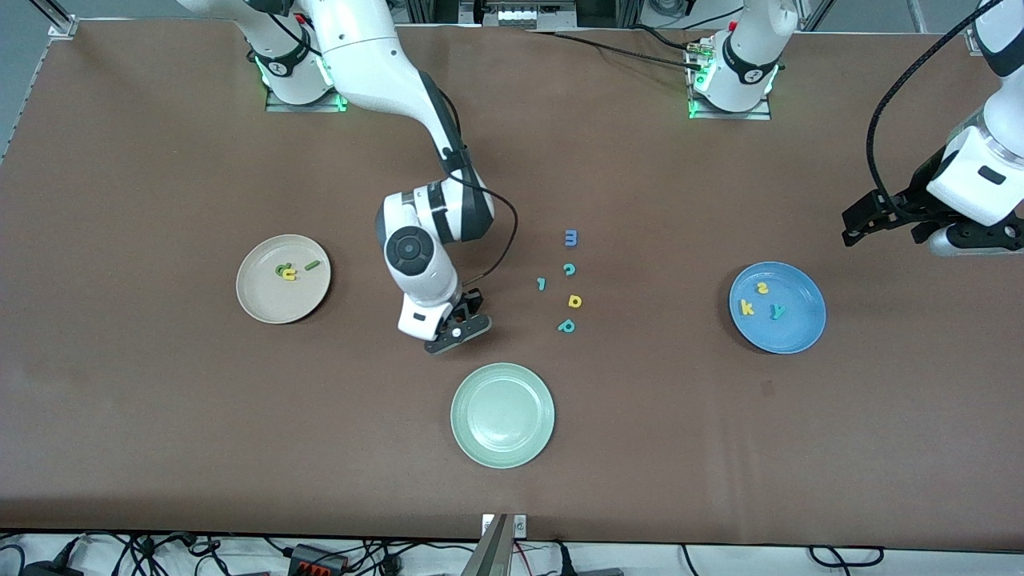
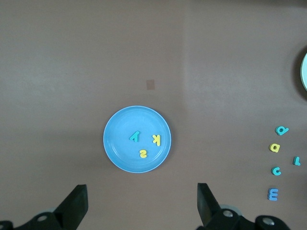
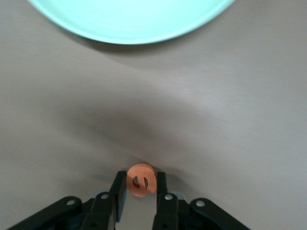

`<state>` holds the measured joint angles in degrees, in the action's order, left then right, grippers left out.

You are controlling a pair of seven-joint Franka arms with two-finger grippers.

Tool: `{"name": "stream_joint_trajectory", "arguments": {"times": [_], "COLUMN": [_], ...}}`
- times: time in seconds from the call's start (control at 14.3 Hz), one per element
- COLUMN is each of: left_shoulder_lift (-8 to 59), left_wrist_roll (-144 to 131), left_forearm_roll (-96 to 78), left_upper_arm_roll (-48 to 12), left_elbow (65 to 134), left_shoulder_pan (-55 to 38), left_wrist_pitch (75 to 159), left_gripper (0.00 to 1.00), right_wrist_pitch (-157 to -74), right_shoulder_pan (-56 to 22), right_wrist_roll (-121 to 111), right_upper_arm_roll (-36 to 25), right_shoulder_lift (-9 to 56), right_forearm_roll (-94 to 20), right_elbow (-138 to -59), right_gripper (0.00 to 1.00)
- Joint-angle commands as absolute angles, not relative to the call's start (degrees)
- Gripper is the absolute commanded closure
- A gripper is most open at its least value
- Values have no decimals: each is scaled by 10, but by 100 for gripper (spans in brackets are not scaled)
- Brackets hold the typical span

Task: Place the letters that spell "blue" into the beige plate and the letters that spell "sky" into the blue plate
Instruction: 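Grasp the orange e beside the green plate with the right gripper, then carry the orange e to the white plate and open the right gripper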

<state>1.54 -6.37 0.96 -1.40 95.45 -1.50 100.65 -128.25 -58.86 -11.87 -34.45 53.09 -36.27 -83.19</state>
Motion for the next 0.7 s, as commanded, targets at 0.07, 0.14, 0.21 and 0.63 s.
{"name": "stream_joint_trajectory", "arguments": {"times": [0.07,0.14,0.21,0.63], "left_shoulder_lift": [21,20,21,21], "left_wrist_roll": [-59,-59,-59,-59], "left_forearm_roll": [15,15,15,15], "left_upper_arm_roll": [-18,-18,-18,-18], "left_elbow": [939,939,939,939], "left_shoulder_pan": [-11,-11,-11,-11], "left_wrist_pitch": [993,993,993,993], "left_gripper": [0,0,0,0], "right_wrist_pitch": [-1158,-1118,-1080,-1031], "right_shoulder_pan": [-597,-595,-591,-596], "right_wrist_roll": [-125,-129,-149,-330], "right_upper_arm_roll": [-430,-451,-467,-586], "right_shoulder_lift": [501,498,497,493], "right_forearm_roll": [-359,-359,-359,-363], "right_elbow": [-846,-852,-860,-1014], "right_gripper": [86,86,85,85]}}
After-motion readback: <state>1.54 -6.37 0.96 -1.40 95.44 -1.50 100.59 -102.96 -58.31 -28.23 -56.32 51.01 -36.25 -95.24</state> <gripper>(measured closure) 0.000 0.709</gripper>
